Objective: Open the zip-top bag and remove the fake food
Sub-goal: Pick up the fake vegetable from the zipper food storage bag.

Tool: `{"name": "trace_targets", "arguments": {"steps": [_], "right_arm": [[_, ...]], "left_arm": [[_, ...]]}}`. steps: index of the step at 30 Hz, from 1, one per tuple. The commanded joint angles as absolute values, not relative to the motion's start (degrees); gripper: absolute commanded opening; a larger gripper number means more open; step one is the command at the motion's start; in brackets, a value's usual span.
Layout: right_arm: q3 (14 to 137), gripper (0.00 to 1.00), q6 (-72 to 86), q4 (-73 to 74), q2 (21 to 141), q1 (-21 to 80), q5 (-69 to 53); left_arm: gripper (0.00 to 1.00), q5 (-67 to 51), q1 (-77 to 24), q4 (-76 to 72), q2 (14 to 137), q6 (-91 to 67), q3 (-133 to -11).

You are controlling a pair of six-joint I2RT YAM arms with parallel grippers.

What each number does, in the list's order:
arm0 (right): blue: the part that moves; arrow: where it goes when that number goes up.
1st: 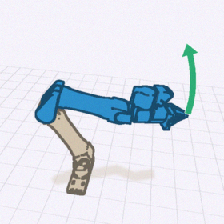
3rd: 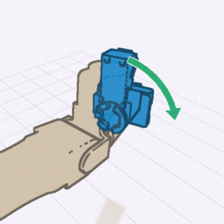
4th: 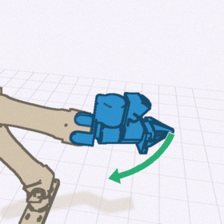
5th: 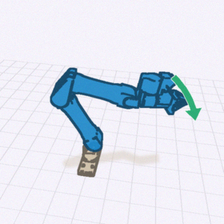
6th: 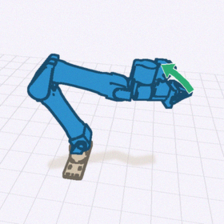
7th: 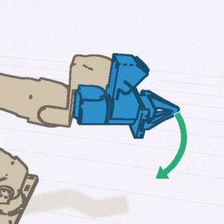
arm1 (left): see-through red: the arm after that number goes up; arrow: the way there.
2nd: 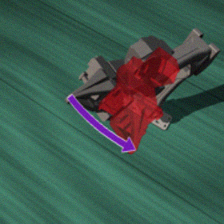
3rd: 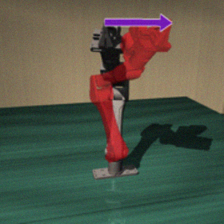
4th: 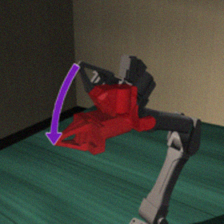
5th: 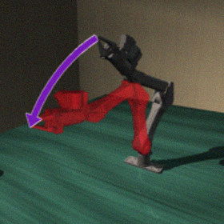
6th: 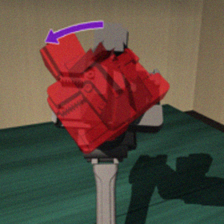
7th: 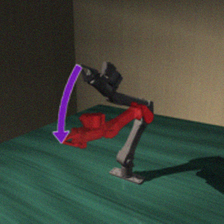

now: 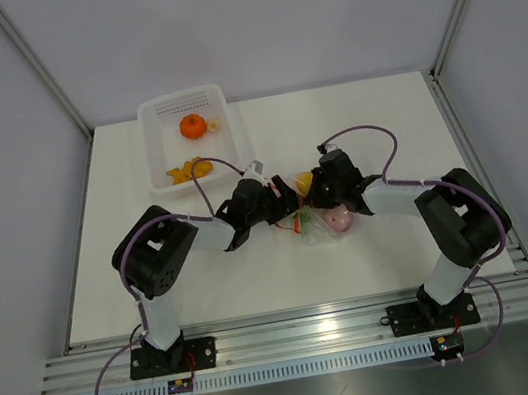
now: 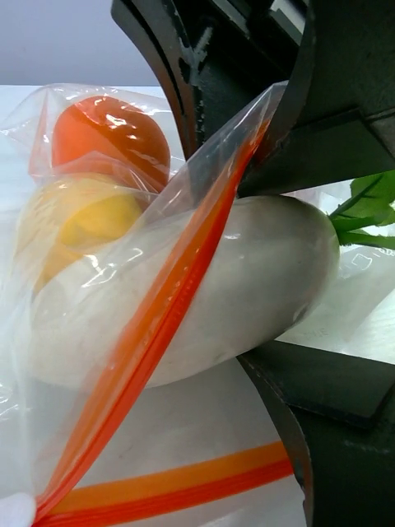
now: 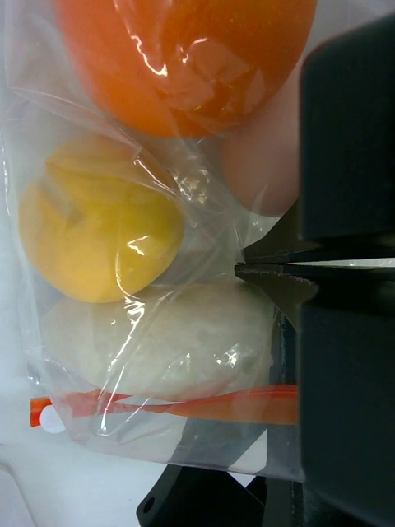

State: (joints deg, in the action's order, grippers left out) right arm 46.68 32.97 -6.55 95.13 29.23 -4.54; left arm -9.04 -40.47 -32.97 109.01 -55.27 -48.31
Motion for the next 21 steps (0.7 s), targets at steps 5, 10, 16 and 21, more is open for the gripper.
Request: {"name": "trace_targets", "arguments": {"steps": [5,10,16,21], "right_arm": [[46.8,0.0,33.7,-9.9,93.8,30.1,-9.6],[46.6,0.0,34.4,-6.5,91.3,29.9,-3.3],[45.1,0.0,35.7,-5.7,88.2,26.3,-2.2],[43.2,0.0,38.4,-4.7,87.0,19.5,-2.9]], "left_arm": [[0.63,-10.1,-40.8,-33.5,111.6,-54.2,-51.9],[0.46,-11.0,-40.7,-35.2,110.0,-54.7,-50.4],[0.34,-16.2,-40.5,-35.5,110.7,-54.8,-52.2],[0.32,-19.4,-40.5,-33.2,110.2,-54.8,-53.5]]}}
